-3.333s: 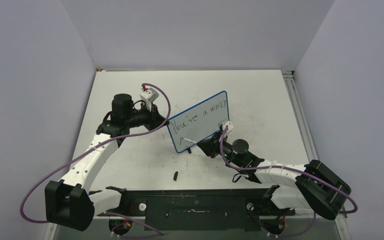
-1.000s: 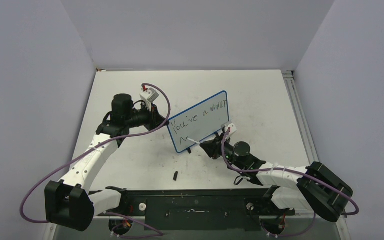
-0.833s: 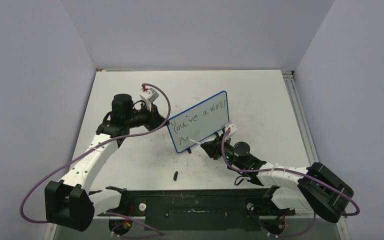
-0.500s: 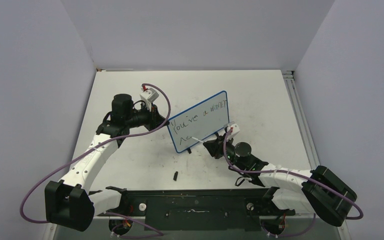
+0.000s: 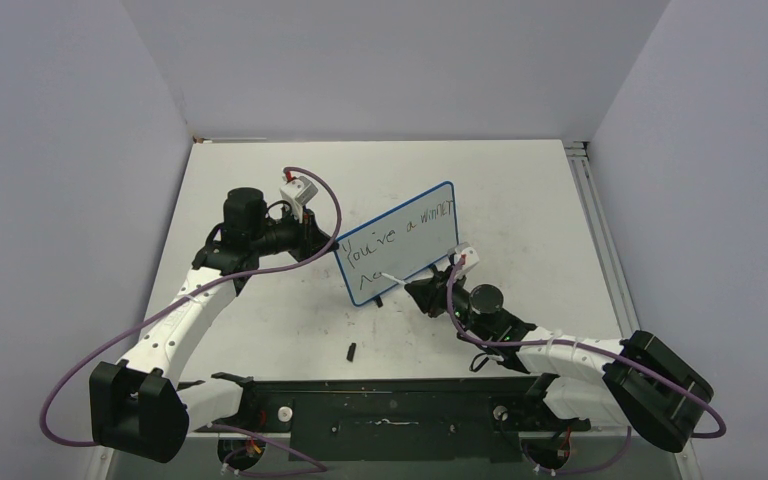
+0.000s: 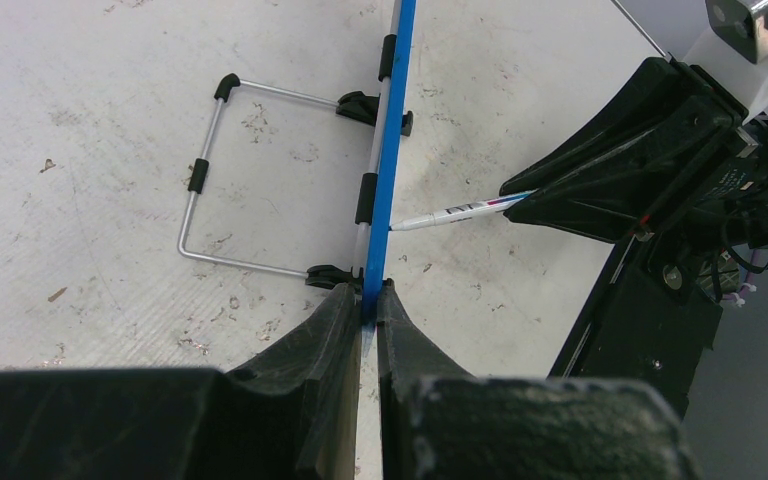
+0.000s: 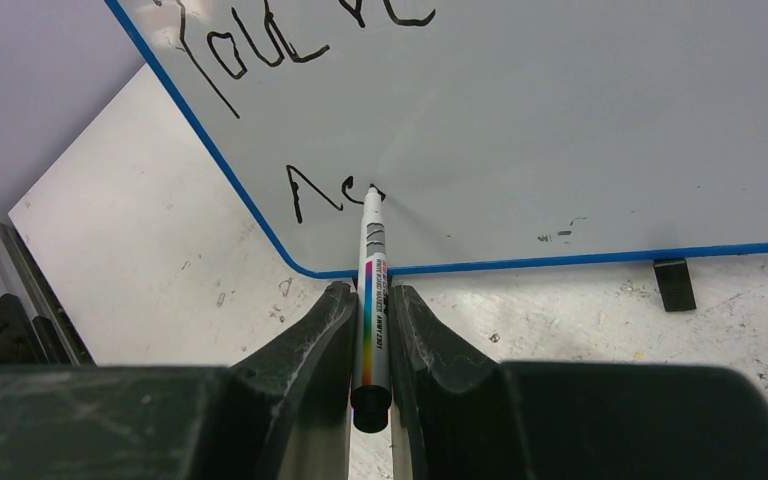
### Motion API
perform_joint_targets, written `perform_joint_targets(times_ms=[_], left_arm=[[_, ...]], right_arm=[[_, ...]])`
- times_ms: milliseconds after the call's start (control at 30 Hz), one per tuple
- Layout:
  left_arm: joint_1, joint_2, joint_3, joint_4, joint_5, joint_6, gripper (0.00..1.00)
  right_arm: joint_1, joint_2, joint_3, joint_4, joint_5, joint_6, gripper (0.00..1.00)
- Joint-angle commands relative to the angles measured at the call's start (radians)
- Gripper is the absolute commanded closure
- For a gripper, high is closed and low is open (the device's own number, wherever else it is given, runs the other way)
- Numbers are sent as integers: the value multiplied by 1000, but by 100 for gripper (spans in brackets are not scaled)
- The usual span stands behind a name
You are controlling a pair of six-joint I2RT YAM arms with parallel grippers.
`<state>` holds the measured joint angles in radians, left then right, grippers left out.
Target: Write a sentence on the whiteboard
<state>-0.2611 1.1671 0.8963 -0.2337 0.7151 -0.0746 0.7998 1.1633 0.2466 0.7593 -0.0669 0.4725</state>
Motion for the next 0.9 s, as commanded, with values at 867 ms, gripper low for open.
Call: perform_joint_targets(times_ms=[867], left_arm=[[-6, -18, 1, 1, 21, -16, 100]], right_arm=[[22, -96, 8, 28, 58, -27, 95]])
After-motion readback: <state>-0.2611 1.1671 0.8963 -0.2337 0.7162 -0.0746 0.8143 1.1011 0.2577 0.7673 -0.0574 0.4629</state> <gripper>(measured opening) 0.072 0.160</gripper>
